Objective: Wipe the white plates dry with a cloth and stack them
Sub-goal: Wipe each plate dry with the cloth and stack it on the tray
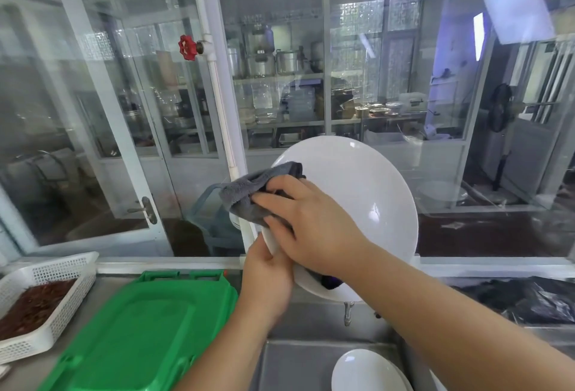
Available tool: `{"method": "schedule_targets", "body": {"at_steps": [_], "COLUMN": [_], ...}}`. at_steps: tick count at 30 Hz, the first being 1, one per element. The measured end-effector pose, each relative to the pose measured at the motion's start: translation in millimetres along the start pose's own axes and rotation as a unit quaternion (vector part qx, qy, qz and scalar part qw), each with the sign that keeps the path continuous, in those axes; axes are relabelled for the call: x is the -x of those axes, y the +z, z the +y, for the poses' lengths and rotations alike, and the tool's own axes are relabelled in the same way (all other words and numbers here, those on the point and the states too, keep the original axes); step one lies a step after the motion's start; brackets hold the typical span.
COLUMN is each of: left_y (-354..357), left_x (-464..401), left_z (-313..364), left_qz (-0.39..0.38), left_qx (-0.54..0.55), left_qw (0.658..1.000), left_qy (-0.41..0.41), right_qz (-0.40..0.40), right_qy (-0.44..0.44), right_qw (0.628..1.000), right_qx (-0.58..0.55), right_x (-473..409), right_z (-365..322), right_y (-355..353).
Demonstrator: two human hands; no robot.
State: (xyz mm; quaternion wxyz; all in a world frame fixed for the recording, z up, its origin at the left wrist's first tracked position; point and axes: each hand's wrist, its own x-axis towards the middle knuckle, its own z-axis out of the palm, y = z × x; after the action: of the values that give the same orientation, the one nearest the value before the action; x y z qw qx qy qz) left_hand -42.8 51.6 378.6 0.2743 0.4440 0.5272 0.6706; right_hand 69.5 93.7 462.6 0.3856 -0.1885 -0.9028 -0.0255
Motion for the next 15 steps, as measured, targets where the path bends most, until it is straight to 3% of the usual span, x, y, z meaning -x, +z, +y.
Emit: {"method": "schedule_targets", "body": {"at_steps": [3, 9, 15], "left_y": [-4, -12, -8], "left_x": [0, 0, -8], "left_z": [-1, -4, 0], "left_qz": [-0.006, 0.041, 0.054], "left_qx": [0.006, 0.036, 0.027], "left_qw": [1.0, 0.998, 0.998], "left_qy": [0.005, 0.005, 0.016], "right_qz": [0.017, 0.095, 0.11], "right_qy": [0.004, 0.186, 0.287], "right_qw": [0.999, 0.973, 0.946], "right_qx": [0.03, 0.101, 0.101], "right_x": [-6, -12, 7], "right_z": [9, 70, 72], "right_y": [-4, -28, -17]}}
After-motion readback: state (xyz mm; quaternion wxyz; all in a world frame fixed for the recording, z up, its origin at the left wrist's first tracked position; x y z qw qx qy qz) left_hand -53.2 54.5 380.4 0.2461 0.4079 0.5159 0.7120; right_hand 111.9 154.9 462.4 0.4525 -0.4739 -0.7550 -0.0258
